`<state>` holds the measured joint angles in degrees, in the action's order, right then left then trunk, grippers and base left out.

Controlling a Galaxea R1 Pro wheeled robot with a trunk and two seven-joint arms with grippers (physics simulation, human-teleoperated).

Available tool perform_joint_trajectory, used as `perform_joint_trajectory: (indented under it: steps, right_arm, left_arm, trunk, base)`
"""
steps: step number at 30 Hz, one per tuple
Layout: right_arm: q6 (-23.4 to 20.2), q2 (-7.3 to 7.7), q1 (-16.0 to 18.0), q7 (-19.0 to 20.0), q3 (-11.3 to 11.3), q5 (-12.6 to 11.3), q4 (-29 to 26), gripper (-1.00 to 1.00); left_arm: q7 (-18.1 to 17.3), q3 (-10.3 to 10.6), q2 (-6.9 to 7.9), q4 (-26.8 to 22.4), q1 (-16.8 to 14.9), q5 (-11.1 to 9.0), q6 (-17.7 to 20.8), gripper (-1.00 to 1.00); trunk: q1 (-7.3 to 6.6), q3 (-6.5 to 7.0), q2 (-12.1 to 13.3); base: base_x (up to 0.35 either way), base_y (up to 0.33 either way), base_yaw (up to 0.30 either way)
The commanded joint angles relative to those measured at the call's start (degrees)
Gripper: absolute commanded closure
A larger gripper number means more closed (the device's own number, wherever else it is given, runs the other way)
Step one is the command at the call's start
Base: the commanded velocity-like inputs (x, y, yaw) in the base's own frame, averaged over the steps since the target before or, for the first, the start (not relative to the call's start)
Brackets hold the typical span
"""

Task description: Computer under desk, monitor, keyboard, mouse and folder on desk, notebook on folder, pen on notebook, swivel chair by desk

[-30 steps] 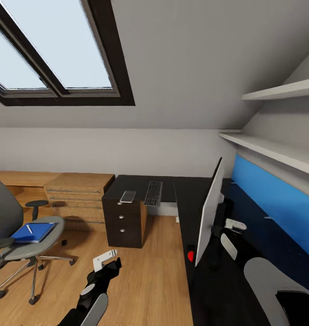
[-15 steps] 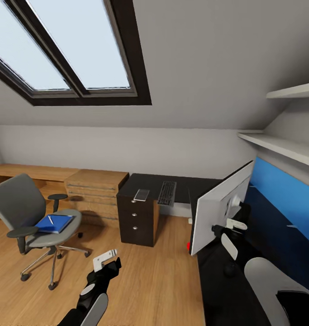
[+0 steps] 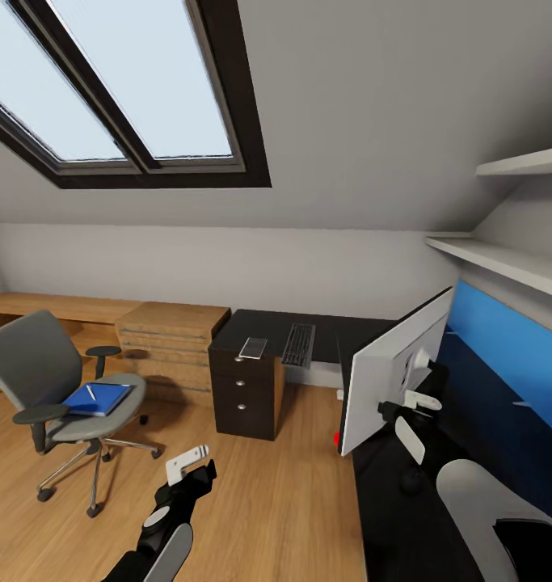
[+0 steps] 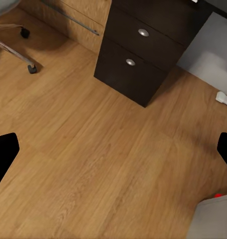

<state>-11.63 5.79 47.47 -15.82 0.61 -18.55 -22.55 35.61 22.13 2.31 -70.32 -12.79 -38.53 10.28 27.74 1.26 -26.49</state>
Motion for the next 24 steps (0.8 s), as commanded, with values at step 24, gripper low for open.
perform_joint_trajectory:
  steps: [24]
  right_arm:
    - [-0.32, 0.10, -0.02, -0.26, -0.08, -0.26, -0.27, -1.00]
  left_arm:
    - [0.48, 2.76, -0.79, -0.16, -0.02, -0.15, 0.14, -1.00]
  trunk:
    - [0.02, 1.17, -0.04]
  base:
    - [0.000, 0.000, -0.151]
